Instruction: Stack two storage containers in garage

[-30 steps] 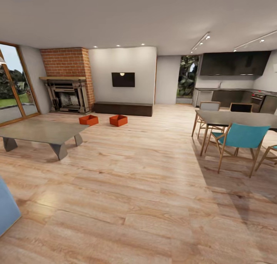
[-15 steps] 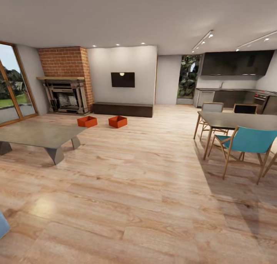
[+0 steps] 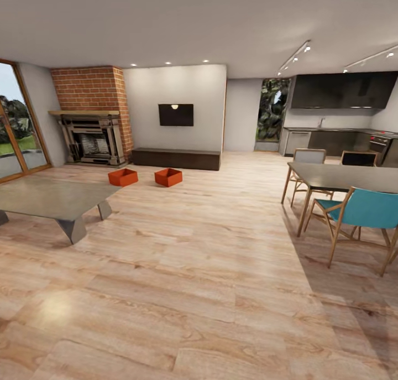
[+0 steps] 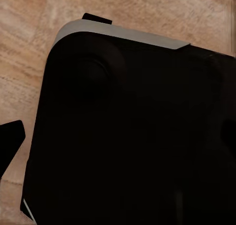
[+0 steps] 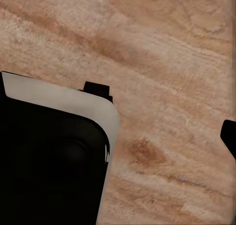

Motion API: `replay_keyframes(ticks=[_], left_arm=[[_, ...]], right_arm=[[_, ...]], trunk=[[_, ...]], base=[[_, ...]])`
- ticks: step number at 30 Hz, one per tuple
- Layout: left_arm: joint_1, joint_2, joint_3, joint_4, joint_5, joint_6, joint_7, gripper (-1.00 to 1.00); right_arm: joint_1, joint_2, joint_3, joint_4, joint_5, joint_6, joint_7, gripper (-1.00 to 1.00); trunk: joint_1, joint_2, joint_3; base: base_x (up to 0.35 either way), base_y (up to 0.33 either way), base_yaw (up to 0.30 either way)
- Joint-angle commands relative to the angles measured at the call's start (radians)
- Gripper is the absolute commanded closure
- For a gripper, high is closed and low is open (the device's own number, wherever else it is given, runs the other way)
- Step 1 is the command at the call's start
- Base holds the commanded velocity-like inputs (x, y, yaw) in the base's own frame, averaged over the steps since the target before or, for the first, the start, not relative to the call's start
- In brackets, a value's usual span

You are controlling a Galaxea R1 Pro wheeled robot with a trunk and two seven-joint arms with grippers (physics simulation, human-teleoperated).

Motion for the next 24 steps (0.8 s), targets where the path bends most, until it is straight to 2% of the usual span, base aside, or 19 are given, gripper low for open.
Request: replay_keyframes(ticks=[1,24], left_arm=[[-0.001,0.0,0.002,0.001,0.003,-0.003,0.001,-1.0],[-0.001,0.0,0.003,0.001,0.001,-0.003,0.001,-1.0]], right_arm=[[-0.001,0.0,0.002,0.003,0.006,-0.005,-0.001,-1.0],[-0.001,0.0,-0.006,0.002,-0.006,-0.012,-0.002,-1.0]], trunk=[[0.001,0.0,-0.001],[0.001,0.0,-0.001]], base=[[0.322,0.0,0.0],[0.322,0.0,-0.006]])
